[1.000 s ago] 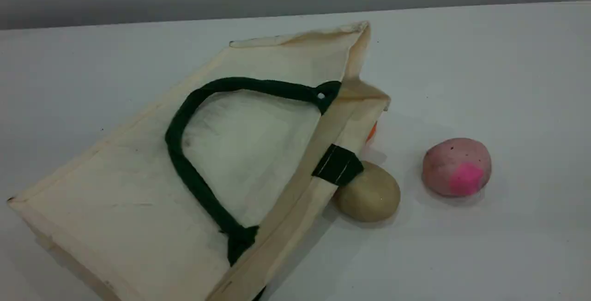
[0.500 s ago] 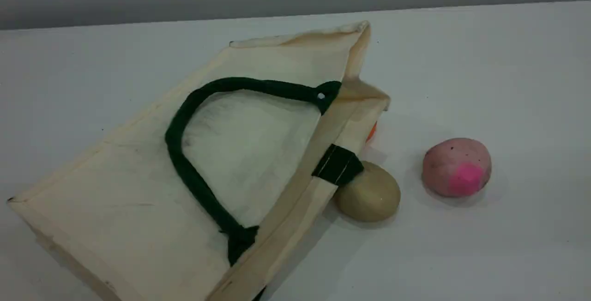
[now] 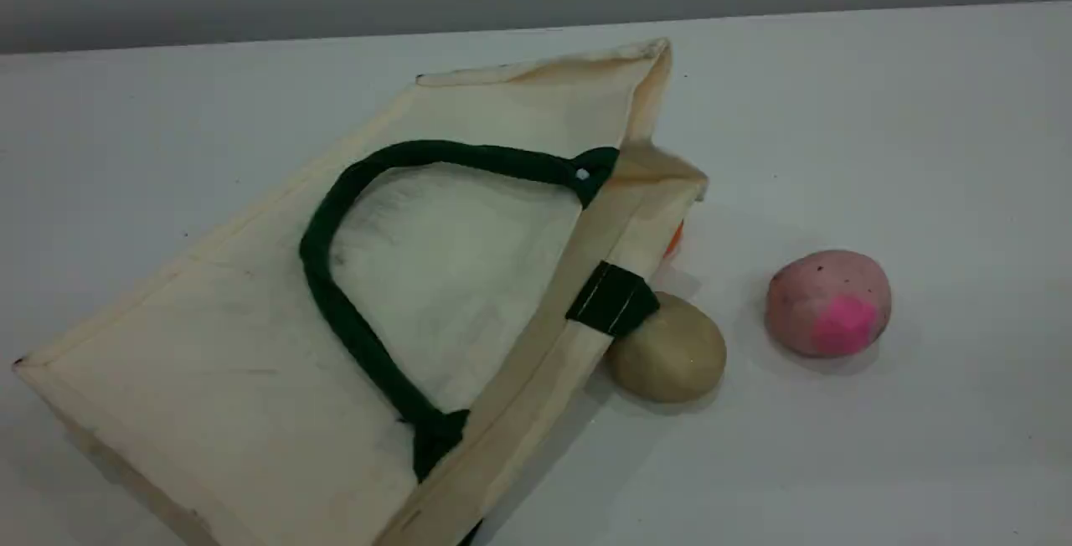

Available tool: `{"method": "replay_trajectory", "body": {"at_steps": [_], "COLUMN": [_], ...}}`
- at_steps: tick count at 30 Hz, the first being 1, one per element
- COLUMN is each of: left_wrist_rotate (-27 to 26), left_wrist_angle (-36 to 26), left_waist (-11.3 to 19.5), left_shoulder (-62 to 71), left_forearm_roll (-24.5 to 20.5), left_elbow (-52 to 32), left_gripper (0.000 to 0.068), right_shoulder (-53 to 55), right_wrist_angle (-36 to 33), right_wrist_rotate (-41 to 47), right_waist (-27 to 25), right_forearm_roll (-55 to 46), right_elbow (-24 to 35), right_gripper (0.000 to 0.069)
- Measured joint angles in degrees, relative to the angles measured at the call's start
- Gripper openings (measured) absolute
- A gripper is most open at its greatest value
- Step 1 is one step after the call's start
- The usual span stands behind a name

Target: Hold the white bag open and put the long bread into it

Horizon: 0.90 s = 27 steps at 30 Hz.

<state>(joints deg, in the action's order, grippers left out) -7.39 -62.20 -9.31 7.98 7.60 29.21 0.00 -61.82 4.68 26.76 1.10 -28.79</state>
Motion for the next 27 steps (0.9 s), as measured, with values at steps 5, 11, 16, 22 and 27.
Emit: {"method": "replay_trajectory", "body": {"at_steps": [5,11,16,22,27], "left_wrist_rotate": [0.67,0.78,0.82,0.82,0.88], "left_wrist_angle": [0.09,0.09,0.09,0.09,0.09], "left_waist": [0.0,0.0,0.0,0.0,0.0], "left_shoulder": [-1.78,-3.65,-4.12,-4.18,-4.18], "left_forearm_roll": [0.0,0.0,-0.05,-0.13,-0.13], "left_elbow": [-0.16,-0.16,-0.16,-0.16,-0.21], "left_gripper": [0.0443,0.0443,0.0443,0.0443,0.0443], "right_shoulder": [0.0,0.0,0.0,0.0,0.0], "right_wrist_angle": [0.79,0.79,0.79,0.79,0.79], "right_wrist_rotate": [0.0,0.0,0.11,0.29,0.29], "right_waist": [0.0,0.0,0.0,0.0,0.0], "right_forearm_roll": [0.0,0.0,-0.24,-0.16,-0.24], "right_elbow": [-0.19,-0.19,-0.19,-0.19,-0.19], "right_gripper": [0.0461,0.046,0.046,0.046,0.046]}}
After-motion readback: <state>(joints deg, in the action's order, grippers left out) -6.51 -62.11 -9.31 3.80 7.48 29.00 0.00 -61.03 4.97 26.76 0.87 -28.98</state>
